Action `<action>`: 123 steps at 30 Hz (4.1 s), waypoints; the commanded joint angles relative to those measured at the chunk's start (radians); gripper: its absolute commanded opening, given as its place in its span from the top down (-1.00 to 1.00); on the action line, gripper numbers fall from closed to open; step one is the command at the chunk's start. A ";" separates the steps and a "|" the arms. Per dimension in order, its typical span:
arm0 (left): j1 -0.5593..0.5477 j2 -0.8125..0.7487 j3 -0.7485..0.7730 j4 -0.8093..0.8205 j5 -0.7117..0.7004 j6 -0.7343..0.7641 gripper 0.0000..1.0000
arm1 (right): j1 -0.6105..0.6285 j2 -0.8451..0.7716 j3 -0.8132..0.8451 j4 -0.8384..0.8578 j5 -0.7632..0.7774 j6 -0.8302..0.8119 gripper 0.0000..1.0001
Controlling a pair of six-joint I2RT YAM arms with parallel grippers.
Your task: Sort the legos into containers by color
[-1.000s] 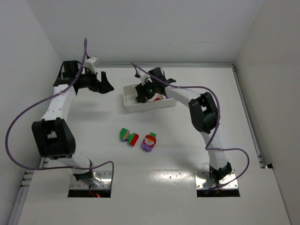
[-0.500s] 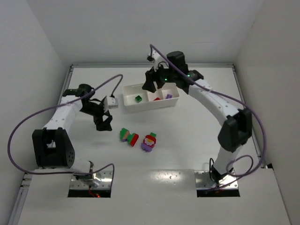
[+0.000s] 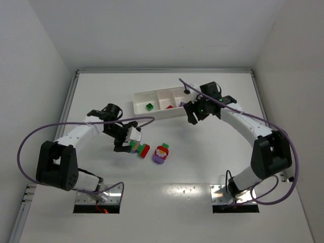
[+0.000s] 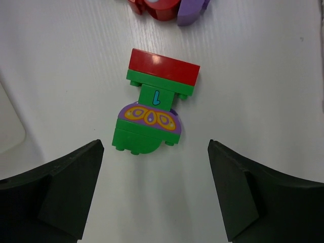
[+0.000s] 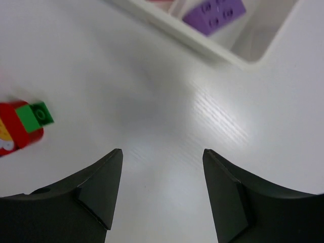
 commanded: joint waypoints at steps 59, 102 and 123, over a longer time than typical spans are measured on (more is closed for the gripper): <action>-0.110 0.115 0.023 0.438 0.010 -0.321 0.34 | -0.198 0.092 -0.029 0.048 -0.711 0.191 -0.40; -0.249 0.062 0.201 0.509 -0.035 -0.598 0.34 | 0.038 0.337 0.260 0.084 -0.882 0.319 -0.55; -0.208 0.052 0.152 0.509 -0.074 -0.559 0.44 | -0.015 0.279 0.230 0.085 -0.954 0.319 1.00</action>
